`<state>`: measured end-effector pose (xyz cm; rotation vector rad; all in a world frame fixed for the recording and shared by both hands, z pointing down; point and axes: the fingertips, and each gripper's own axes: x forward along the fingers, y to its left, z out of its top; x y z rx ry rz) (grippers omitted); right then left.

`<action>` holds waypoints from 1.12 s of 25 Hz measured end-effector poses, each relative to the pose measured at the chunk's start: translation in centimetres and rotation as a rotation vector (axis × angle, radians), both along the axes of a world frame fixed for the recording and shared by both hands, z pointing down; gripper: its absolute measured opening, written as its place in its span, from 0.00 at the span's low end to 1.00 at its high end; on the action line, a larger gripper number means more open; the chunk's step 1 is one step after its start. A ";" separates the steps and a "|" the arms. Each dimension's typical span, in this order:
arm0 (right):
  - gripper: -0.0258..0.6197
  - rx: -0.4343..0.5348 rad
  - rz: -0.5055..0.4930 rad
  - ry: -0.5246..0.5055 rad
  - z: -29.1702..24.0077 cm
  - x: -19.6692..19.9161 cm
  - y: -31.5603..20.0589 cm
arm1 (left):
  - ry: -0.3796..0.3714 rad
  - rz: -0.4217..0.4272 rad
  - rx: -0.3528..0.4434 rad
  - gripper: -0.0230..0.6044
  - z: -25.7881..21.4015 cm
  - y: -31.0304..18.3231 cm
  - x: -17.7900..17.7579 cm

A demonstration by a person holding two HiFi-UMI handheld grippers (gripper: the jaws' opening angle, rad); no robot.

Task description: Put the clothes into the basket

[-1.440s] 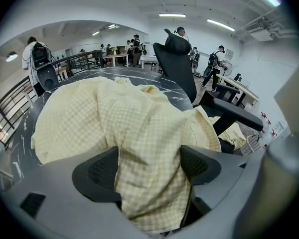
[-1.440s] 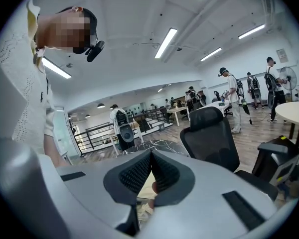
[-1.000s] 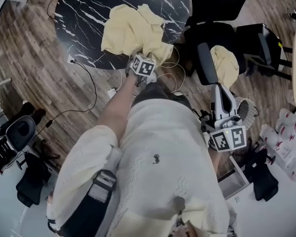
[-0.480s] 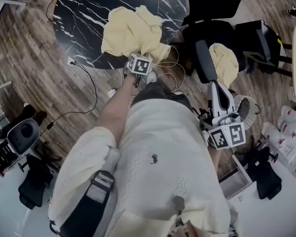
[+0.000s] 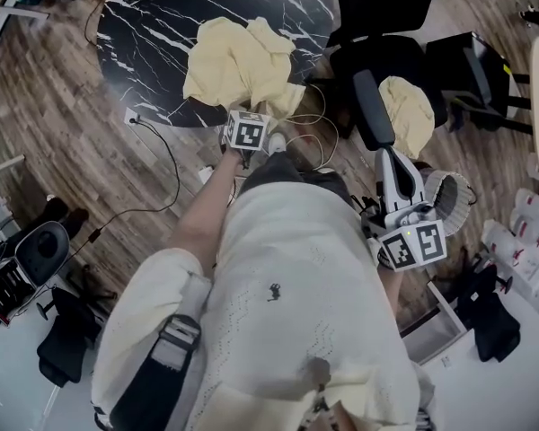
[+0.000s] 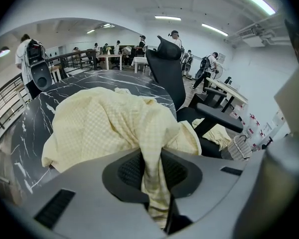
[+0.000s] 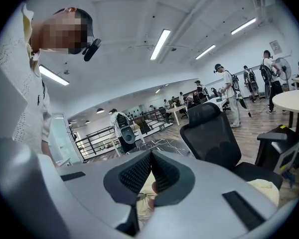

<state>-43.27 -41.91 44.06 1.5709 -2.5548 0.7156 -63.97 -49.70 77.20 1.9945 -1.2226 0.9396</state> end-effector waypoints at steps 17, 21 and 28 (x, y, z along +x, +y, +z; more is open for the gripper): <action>0.05 0.030 -0.053 -0.038 -0.9 -0.9 1.3 | 0.085 -0.032 0.204 0.16 -9.1 1.6 -0.8; 0.05 0.039 -0.064 -0.042 -1.1 -1.2 1.4 | 0.123 -0.052 0.261 0.16 -12.1 1.5 -0.9; 0.05 0.053 -0.076 -0.049 -1.5 -1.6 2.1 | 0.137 -0.055 0.363 0.16 -16.6 1.1 -1.2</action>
